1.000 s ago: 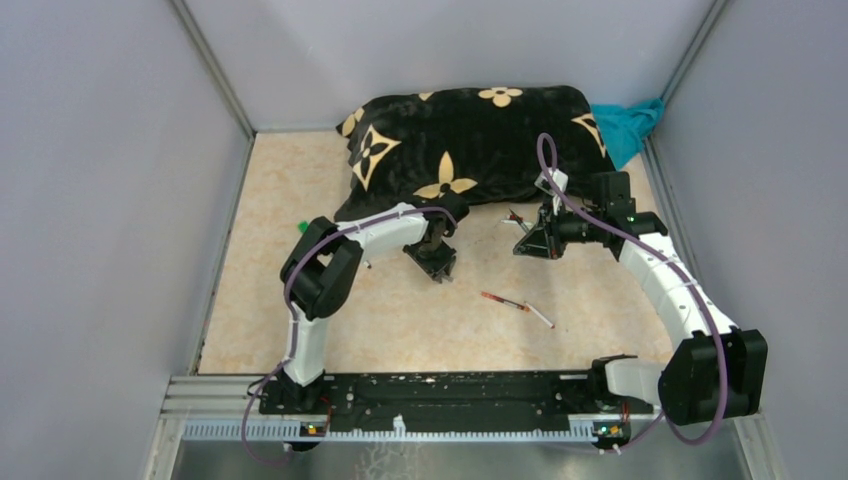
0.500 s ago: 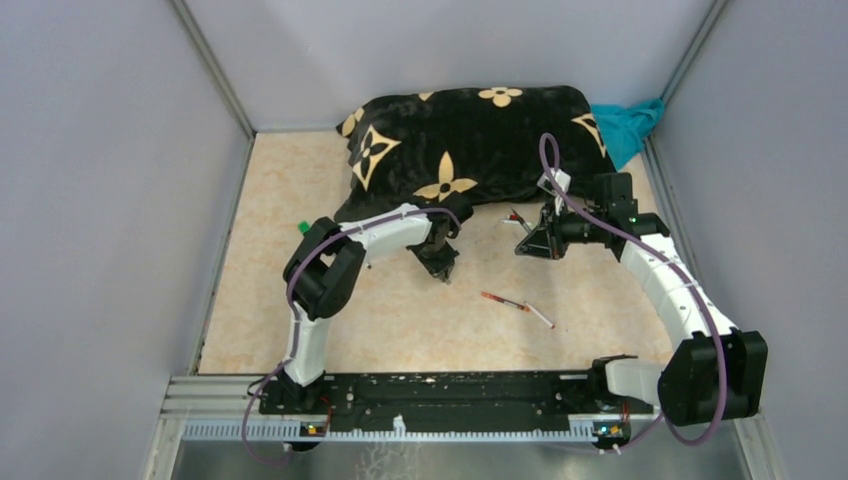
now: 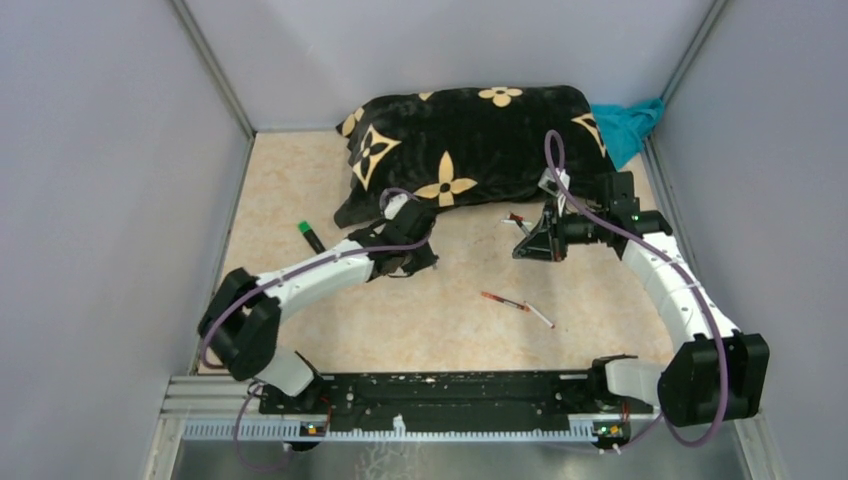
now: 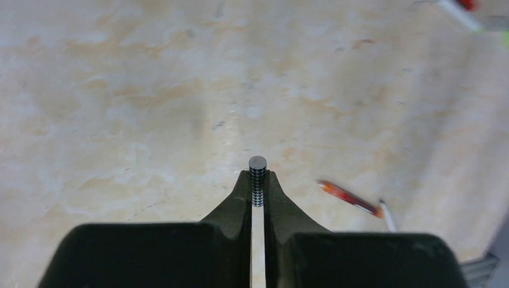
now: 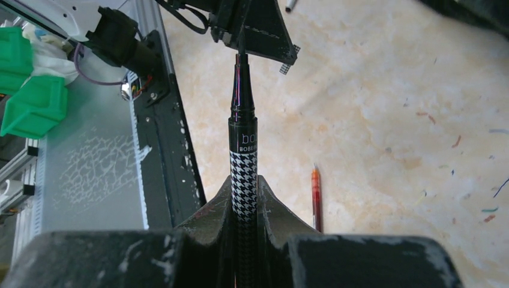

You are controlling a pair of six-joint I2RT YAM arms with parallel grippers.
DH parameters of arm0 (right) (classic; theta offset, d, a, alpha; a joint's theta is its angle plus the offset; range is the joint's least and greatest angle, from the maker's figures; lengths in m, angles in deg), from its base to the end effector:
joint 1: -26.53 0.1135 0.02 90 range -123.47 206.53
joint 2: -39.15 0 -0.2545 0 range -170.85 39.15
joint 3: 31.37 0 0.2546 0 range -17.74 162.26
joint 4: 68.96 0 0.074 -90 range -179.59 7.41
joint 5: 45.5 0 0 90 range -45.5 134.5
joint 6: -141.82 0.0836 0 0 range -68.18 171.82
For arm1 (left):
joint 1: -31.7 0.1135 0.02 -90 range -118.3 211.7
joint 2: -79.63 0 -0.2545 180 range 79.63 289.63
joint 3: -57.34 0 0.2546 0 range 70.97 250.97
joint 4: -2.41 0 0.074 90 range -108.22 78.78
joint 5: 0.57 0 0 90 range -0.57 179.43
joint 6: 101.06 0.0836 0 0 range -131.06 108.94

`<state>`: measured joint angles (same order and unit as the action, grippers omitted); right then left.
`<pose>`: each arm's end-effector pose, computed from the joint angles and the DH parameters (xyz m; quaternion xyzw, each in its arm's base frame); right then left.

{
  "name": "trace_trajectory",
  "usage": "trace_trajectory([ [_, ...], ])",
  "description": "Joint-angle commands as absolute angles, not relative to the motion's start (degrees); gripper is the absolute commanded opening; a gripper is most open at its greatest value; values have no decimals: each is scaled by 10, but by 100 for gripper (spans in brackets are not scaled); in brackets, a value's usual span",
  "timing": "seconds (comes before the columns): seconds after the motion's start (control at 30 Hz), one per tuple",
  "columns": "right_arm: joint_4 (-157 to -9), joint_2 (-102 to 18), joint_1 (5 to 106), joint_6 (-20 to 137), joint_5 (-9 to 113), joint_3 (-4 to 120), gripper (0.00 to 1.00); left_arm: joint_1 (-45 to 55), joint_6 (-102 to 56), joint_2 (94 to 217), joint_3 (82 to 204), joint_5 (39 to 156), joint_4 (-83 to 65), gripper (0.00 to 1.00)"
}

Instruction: Insert the pens into the pen caps

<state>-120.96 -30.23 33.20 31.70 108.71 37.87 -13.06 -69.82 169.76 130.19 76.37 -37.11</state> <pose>0.2423 0.1041 0.2639 -0.3533 0.7395 0.4671 0.3318 0.2610 -0.2322 0.1623 -0.1483 0.9410 -0.1555 0.2613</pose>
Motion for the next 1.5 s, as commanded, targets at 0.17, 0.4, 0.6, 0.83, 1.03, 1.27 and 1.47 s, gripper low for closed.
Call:
trace_trajectory([
  [0.17,-1160,-205,332,301,1146,432,0,-130,-540,1464,1169,891,10,0],
  [0.4,-1008,-143,433,448,1123,386,0,-129,-538,1412,1161,944,208,0],
  [0.6,-836,-124,498,636,1086,340,0,-130,-561,1443,1209,1003,309,0],
  [0.83,-742,-130,503,734,1077,328,0,-130,-591,1472,1227,1040,394,0],
  [1.03,-701,-139,505,792,1065,330,0,-130,-610,1491,1236,1069,417,0],
  [1.27,-715,-146,510,794,1053,325,0,-130,-631,1515,1234,1088,469,0],
  [1.47,-721,-152,511,796,1047,326,0,-130,-633,1521,1238,1095,472,0],
])
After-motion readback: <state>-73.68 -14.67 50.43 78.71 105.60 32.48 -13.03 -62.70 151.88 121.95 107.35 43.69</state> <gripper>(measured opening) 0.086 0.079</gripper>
